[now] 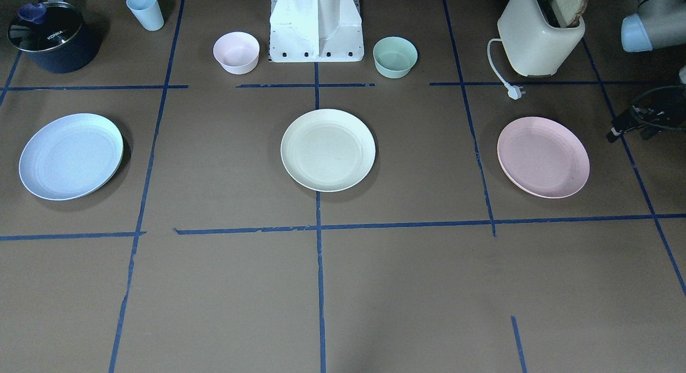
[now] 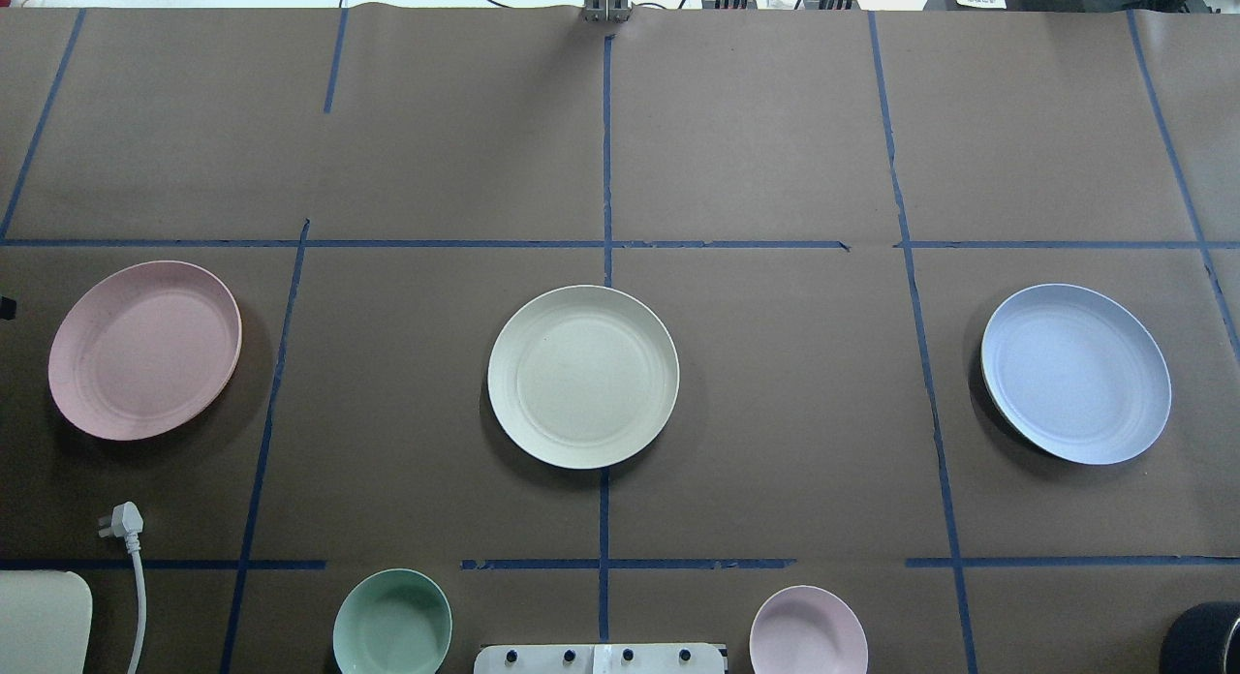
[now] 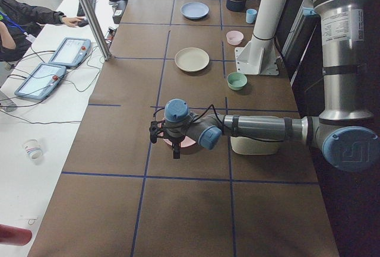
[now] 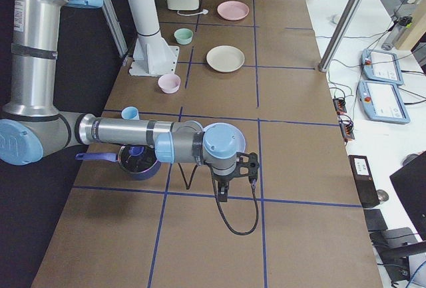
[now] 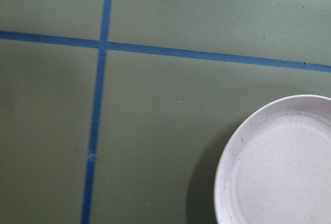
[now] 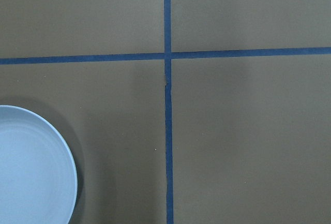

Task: Stack three plates with pink and blue

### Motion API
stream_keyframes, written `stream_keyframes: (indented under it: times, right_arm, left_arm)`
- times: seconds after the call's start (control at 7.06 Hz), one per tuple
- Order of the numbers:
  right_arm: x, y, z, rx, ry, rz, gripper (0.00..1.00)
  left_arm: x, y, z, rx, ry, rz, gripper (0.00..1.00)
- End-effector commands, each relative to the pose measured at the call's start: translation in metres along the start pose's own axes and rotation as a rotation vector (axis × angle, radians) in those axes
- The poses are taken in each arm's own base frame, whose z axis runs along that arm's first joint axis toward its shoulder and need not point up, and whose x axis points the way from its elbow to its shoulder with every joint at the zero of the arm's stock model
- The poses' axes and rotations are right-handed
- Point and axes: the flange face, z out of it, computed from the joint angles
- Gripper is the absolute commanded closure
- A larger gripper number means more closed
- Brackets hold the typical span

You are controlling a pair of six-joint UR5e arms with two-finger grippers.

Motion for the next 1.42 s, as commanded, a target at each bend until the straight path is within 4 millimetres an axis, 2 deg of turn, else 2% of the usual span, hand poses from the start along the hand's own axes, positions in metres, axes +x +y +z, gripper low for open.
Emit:
stream_keyframes:
  times: [0.0, 0.14, 0.28, 0.42, 0.57, 0.71, 0.85, 0.99, 1.13, 1.28]
  right_arm:
    - [-0.001, -0.001, -0.001, 0.002, 0.000, -0.003, 0.00]
    - [-0.001, -0.001, -0.001, 0.002, 0.000, -0.003, 0.00]
    - [-0.001, -0.001, -0.001, 0.002, 0.000, -0.003, 0.00]
    - [-0.001, -0.001, -0.001, 0.002, 0.000, -0.003, 0.00]
    - [-0.002, -0.001, -0.001, 0.004, 0.000, -0.002, 0.00]
    - [-0.003, -0.001, -0.002, 0.006, 0.000, -0.006, 0.00]
    - [-0.005, -0.002, -0.003, 0.006, 0.000, -0.007, 0.00]
    - [-0.007, -0.003, -0.003, 0.004, -0.002, -0.012, 0.00]
    - [-0.014, -0.008, -0.004, 0.007, -0.001, 0.024, 0.00]
    - [-0.022, -0.010, -0.011, 0.027, -0.002, 0.024, 0.00]
  left_arm:
    - [0.011, 0.029, 0.064, 0.043, 0.007, -0.025, 0.00]
    - [0.016, 0.035, 0.073, 0.032, 0.008, -0.049, 0.00]
    - [0.019, 0.038, 0.076, 0.024, 0.008, -0.049, 0.08]
    - [0.020, 0.038, 0.075, 0.020, 0.011, -0.044, 0.39]
    - [0.022, 0.039, 0.074, 0.015, 0.019, -0.033, 0.65]
    - [0.022, 0.038, 0.072, 0.018, 0.021, -0.032, 0.85]
    - [0.020, 0.039, 0.072, 0.016, 0.018, -0.036, 0.95]
    - [0.021, 0.044, 0.072, -0.031, 0.042, -0.039, 1.00]
    - [0.025, 0.046, 0.068, -0.081, 0.084, -0.041, 1.00]
    - [0.024, 0.036, 0.049, -0.082, 0.120, -0.062, 1.00]
